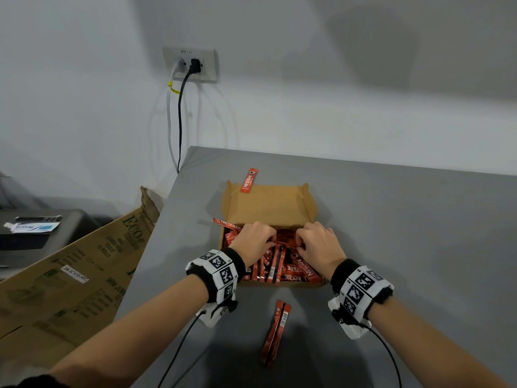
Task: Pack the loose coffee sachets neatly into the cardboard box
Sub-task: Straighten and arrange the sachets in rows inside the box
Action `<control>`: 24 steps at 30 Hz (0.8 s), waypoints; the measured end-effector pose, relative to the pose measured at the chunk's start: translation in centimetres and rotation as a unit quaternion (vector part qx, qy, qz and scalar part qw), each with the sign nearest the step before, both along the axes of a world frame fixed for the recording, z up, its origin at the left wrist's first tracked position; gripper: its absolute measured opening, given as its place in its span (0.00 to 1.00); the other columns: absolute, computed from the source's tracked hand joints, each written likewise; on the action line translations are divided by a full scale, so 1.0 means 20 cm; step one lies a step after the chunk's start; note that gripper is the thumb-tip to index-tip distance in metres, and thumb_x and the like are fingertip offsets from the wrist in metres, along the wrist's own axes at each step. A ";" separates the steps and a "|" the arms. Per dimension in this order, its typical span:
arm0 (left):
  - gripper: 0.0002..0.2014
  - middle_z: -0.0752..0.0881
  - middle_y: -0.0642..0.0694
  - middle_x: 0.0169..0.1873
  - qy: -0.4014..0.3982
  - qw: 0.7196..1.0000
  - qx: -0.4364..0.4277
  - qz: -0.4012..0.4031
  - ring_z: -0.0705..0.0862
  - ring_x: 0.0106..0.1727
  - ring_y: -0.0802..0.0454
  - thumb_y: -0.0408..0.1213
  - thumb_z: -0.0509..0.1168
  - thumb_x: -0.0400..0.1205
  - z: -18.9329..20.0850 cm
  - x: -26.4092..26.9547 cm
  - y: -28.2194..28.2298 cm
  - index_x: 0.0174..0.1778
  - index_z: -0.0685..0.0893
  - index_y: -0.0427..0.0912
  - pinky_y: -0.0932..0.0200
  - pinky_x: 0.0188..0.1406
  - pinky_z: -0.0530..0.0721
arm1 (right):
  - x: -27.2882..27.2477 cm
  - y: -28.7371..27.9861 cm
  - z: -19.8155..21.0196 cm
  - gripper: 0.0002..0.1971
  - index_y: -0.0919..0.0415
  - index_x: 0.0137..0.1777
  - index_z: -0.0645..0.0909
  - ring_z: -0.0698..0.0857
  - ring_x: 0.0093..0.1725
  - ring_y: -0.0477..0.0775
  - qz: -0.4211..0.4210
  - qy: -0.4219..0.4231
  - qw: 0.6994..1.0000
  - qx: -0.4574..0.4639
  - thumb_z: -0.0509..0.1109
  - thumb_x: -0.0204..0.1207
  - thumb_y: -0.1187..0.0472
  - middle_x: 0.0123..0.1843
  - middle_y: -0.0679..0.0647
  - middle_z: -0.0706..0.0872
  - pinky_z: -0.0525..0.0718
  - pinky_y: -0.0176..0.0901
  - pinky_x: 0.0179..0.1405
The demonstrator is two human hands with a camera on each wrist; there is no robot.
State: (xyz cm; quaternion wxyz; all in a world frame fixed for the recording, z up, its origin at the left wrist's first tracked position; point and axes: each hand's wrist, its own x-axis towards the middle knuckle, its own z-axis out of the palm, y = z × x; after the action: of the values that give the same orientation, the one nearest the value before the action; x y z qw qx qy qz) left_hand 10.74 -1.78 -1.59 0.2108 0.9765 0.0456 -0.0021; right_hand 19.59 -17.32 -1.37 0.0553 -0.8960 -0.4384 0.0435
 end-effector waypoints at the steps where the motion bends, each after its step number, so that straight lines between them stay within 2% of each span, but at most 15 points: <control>1: 0.09 0.87 0.44 0.50 -0.001 1.000 -0.001 0.000 0.84 0.52 0.48 0.36 0.63 0.83 0.00 0.00 0.00 0.53 0.86 0.38 0.51 0.59 0.79 | 0.00 0.00 0.00 0.04 0.59 0.48 0.79 0.76 0.57 0.56 0.003 -0.002 1.000 -0.002 0.64 0.76 0.62 0.53 0.53 0.80 0.73 0.48 0.52; 4: 0.10 0.88 0.43 0.50 -0.002 1.000 -0.007 0.006 0.85 0.51 0.48 0.36 0.63 0.82 0.01 0.01 0.00 0.53 0.87 0.37 0.54 0.57 0.80 | 0.02 0.00 0.00 0.08 0.58 0.48 0.79 0.76 0.58 0.54 0.006 -0.002 1.000 -0.006 0.67 0.76 0.54 0.54 0.52 0.80 0.73 0.49 0.54; 7: 0.09 0.88 0.43 0.48 0.008 1.000 -0.009 0.004 0.85 0.49 0.48 0.36 0.64 0.82 0.02 0.00 0.00 0.52 0.87 0.37 0.54 0.56 0.81 | 0.01 0.01 -0.01 0.13 0.57 0.46 0.80 0.79 0.54 0.55 0.011 -0.032 0.999 -0.008 0.71 0.73 0.47 0.50 0.50 0.83 0.70 0.52 0.53; 10: 0.09 0.87 0.42 0.46 0.020 1.000 -0.017 0.007 0.85 0.47 0.48 0.37 0.65 0.81 0.01 0.00 0.00 0.50 0.86 0.36 0.53 0.52 0.83 | -0.01 0.02 -0.02 0.09 0.57 0.45 0.82 0.81 0.51 0.57 0.026 -0.042 0.999 0.022 0.73 0.72 0.52 0.47 0.51 0.85 0.69 0.52 0.51; 13: 0.08 0.87 0.42 0.47 0.025 0.999 -0.031 0.012 0.84 0.47 0.48 0.35 0.66 0.80 0.01 0.00 0.00 0.50 0.84 0.35 0.57 0.49 0.83 | 0.00 0.03 -0.01 0.06 0.54 0.50 0.80 0.79 0.56 0.53 0.025 -0.002 1.000 0.011 0.67 0.77 0.55 0.52 0.48 0.82 0.66 0.49 0.53; 15: 0.07 0.86 0.42 0.47 0.022 0.999 -0.040 0.018 0.84 0.47 0.48 0.34 0.67 0.79 0.02 -0.01 0.00 0.50 0.84 0.36 0.60 0.47 0.82 | 0.01 0.04 0.00 0.04 0.54 0.49 0.80 0.79 0.55 0.53 0.021 0.000 1.000 0.010 0.65 0.77 0.58 0.50 0.48 0.82 0.65 0.48 0.50; 20: 0.06 0.87 0.43 0.46 0.025 0.999 -0.041 0.014 0.85 0.46 0.50 0.35 0.68 0.79 0.01 -0.02 0.03 0.48 0.85 0.37 0.59 0.49 0.83 | -0.01 0.06 -0.01 0.04 0.53 0.44 0.79 0.81 0.49 0.53 -0.001 0.007 1.000 -0.004 0.64 0.74 0.63 0.46 0.47 0.83 0.64 0.47 0.48; 24: 0.08 0.87 0.44 0.47 0.015 0.999 -0.033 -0.004 0.85 0.47 0.50 0.34 0.67 0.80 0.01 -0.03 0.02 0.54 0.82 0.39 0.58 0.51 0.83 | 0.00 0.06 -0.02 0.03 0.53 0.44 0.78 0.80 0.49 0.53 -0.012 0.016 1.000 -0.003 0.65 0.74 0.62 0.46 0.47 0.82 0.65 0.48 0.48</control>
State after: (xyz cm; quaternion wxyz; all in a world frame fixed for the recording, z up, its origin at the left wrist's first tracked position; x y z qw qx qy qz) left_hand 10.20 -1.36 -1.31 0.2424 0.9690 0.0445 -0.0195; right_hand 19.55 -16.10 -1.82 0.0606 -0.9005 -0.4266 0.0585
